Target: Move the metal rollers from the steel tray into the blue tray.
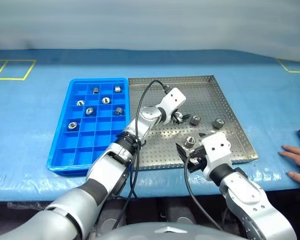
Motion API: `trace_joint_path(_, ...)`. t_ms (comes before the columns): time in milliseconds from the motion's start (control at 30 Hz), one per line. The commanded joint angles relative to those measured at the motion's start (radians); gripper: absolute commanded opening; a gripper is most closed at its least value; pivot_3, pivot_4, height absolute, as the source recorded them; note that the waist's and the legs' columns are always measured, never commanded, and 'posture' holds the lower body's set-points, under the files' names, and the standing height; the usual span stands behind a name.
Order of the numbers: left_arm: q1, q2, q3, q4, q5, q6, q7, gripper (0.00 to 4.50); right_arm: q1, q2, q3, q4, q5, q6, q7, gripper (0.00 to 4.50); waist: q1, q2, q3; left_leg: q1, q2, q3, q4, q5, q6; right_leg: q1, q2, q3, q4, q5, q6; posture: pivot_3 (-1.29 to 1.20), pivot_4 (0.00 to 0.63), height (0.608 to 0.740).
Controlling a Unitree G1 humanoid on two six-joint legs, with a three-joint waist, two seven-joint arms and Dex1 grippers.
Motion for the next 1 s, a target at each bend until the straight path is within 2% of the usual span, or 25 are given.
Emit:
trace_joint_path(33,-0.058,-0.062,0.016,0.061,0.018,-0.068,0.035,4.48,0.003,0.005,-0.003,-0.051,-0.014,-0.013,-0.013,4.50,-0.001,0.000,0.000,0.000,0.000,0.000,0.000,0.000,0.000,0.000,0.000,0.000,0.000,0.000,0.000,-0.12,0.150,0.740)
trace_joint_path(267,-0.069,-0.103,0.060,0.163,-0.010,-0.143,-0.009,4.48,-0.026,0.000,0.006,-0.042,-0.019,-0.016,-0.002,4.50,-0.001,0.000,0.000,0.000,0.000,0.000,0.001,0.000,0.000,0.000,-0.001,0.000,0.000,0.001,0.001,-0.11,0.150,0.740)
trace_joint_path(733,-0.068,-0.135,0.082,0.203,-0.015,-0.209,-0.069,4.48,-0.046,-0.001,0.004,-0.036,-0.026,-0.011,0.008,4.50,-0.001,0.000,0.000,0.000,0.000,0.001,0.001,0.000,0.000,0.000,-0.001,0.001,0.000,0.001,0.001,-0.11,0.150,0.740)
trace_joint_path(833,-0.067,-0.138,0.074,0.213,-0.005,-0.213,-0.071,3.96,-0.041,0.002,0.005,-0.040,-0.031,-0.011,0.006,4.50,-0.001,0.000,0.000,0.000,0.000,0.001,0.001,0.000,0.000,0.000,-0.001,0.001,0.000,0.001,0.002,-0.11,0.150,0.740)
trace_joint_path(933,-0.067,-0.144,0.067,0.222,0.003,-0.217,-0.075,2.96,-0.037,0.005,0.005,-0.043,-0.034,-0.012,0.005,4.50,-0.001,0.000,0.000,0.000,0.000,0.000,0.001,0.000,0.000,0.000,-0.001,0.001,0.000,0.001,0.002,-0.11,0.150,0.740)
trace_joint_path(1000,-0.067,-0.147,0.065,0.227,0.004,-0.220,-0.077,2.96,-0.038,0.006,0.003,-0.042,-0.036,-0.012,0.005,4.50,-0.002,0.000,0.000,0.000,0.000,0.001,0.001,0.000,0.001,0.000,-0.001,0.001,0.000,0.001,0.002,-0.13,0.150,0.740)
